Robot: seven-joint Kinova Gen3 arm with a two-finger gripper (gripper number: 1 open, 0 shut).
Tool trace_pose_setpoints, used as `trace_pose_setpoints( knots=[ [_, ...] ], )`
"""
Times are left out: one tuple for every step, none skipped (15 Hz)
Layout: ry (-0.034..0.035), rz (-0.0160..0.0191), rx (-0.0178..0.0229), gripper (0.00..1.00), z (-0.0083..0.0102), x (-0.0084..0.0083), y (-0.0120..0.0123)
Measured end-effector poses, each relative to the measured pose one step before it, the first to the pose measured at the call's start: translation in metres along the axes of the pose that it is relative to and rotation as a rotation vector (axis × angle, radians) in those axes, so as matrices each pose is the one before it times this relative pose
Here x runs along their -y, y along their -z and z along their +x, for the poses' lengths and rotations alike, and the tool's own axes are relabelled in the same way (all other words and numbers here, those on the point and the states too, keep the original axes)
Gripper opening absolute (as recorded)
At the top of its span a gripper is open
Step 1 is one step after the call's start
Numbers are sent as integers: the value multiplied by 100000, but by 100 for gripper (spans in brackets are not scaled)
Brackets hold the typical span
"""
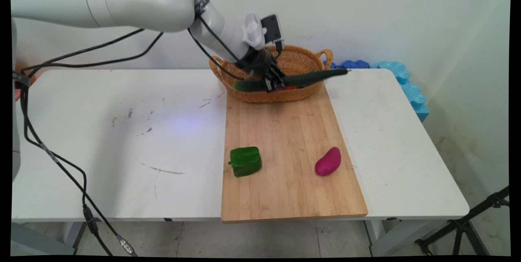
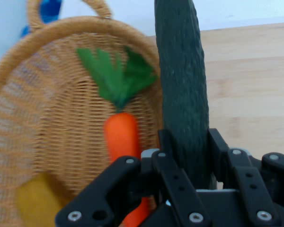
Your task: Place the picked object in the vegetable basket
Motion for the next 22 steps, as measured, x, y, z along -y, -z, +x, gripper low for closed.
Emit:
trace_pose_setpoints(
  knots=[
    [-1905,1502,299,0,76,1004,210],
    [-2077,1505,367,0,-20,1033,143],
    [-1946,1185,302,0,-56,886,41],
    [-1304,737,206,0,-61,584,-6],
    [-2388,1299,409,0,-155,1042,-80],
    [-1986,1084,332,0,-166,882,-102],
    [-1298,690,234,0,-144,591,-114],
    [-1954,953,281,0,-216,848,-181],
    [-1276,505,217,0,-182,526,-185],
    [-1830,662,254,0,-289,722,-261],
    [-2184,539,177,0,-329,757,-392],
    [-2038,363,231,0,-413,672,-439],
    [-1784,223,211,0,-379,512,-384],
    [-1204,53,151,0,-255,296,-280],
    [-1640,27,203,0,-400,427,-419],
    [-1011,-65,128,0,-273,240,-301],
    [-1433,-147,196,0,-417,318,-426],
    [-888,-187,97,0,-270,171,-284],
    [-1212,-273,128,0,-387,240,-406],
    [-749,-230,79,0,-264,121,-260],
    [-980,-321,112,0,-398,164,-358],
    [-588,-216,26,0,-242,93,-228]
  ],
)
